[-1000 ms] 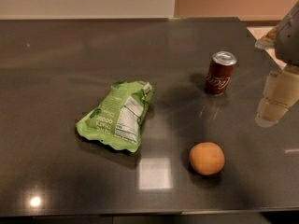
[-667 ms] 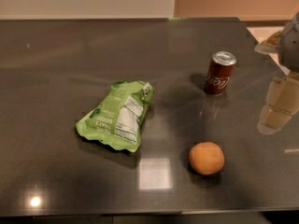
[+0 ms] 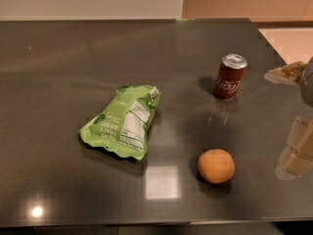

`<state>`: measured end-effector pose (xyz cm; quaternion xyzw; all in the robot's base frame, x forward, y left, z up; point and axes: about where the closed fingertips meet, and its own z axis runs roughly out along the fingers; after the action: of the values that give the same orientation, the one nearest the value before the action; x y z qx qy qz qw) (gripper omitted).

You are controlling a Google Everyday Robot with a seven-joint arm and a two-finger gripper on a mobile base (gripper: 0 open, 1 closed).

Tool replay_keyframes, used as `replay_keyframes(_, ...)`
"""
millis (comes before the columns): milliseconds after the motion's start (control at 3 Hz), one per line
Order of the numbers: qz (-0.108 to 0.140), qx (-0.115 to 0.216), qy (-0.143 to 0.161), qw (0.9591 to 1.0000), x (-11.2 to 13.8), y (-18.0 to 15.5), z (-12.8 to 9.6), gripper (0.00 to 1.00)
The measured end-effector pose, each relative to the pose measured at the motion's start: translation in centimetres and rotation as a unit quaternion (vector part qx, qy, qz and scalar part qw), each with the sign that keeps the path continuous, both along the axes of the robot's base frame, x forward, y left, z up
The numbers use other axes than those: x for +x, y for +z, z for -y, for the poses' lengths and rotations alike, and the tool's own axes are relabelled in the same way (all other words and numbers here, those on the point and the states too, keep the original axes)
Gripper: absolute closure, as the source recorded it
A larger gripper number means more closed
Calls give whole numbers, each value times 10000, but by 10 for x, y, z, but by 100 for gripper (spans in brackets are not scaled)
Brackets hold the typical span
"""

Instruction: Move orange near coke can

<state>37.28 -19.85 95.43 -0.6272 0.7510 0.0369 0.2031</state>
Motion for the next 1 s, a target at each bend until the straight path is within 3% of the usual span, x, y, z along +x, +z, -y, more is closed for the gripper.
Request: replay_keyframes(1000,-265,769,508,9954,-24,-69,-44,0)
